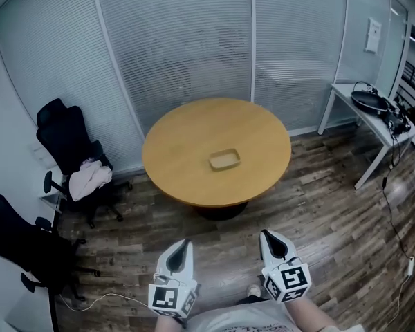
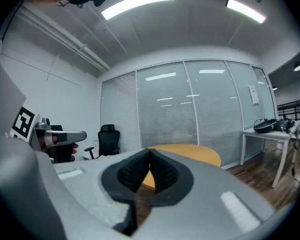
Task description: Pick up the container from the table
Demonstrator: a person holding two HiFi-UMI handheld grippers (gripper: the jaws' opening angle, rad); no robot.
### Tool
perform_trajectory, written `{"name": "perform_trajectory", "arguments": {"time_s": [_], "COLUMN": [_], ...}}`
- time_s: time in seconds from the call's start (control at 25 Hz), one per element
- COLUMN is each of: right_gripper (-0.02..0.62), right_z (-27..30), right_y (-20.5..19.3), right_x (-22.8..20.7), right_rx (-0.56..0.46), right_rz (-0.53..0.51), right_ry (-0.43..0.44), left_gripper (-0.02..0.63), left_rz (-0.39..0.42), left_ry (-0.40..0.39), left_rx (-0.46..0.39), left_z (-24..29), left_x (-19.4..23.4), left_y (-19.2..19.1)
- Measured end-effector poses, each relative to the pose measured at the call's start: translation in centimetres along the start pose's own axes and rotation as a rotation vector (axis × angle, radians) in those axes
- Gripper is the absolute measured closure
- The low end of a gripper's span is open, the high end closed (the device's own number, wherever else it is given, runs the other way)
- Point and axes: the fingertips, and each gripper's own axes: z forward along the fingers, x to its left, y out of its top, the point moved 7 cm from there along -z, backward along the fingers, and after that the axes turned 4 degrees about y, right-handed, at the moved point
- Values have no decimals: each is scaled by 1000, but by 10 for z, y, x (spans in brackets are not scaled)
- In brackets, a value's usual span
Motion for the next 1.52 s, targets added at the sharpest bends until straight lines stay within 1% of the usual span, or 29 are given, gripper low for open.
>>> {"name": "perform_trajectory", "arguments": {"time_s": [0.12, 0.28, 0.44, 0.6, 0.72, 0.84, 1.12, 1.28, 1.4, 1.52], "right_gripper": [592, 592, 592, 592, 592, 592, 592, 592, 592, 592], "right_z": [16, 34, 57, 84, 109, 142, 249, 317, 361, 396], "right_y": [8, 12, 15, 16, 14, 13, 25, 39, 44, 44], "right_x": [-48, -102, -130, -146, -155, -159, -164, -172, -175, -179], "right_rx": [-1, 24, 51, 52, 64, 66, 51, 47, 48, 63], "right_rz": [-26, -22, 13, 3, 2, -2, -20, 1, 17, 24], "right_ry": [21, 41, 63, 79, 77, 52, -19, -78, -103, -111], "left_gripper": [600, 600, 600, 600, 600, 600, 600, 600, 600, 600], "left_rz": [-13, -12, 7, 30, 16, 7, 5, 7, -1, -24], "left_ry": [14, 21, 14, 28, 39, 10, -66, -105, -117, -112], "left_rx": [-17, -22, 9, 17, 33, 46, 19, 31, 47, 66], "left_z": [45, 95, 134, 162, 183, 213, 318, 373, 404, 430], "left_x": [-25, -57, -72, -66, -49, -25, 52, 103, 137, 163], "left_y": [0, -3, -5, -5, -11, -21, -13, -7, -8, -15]}}
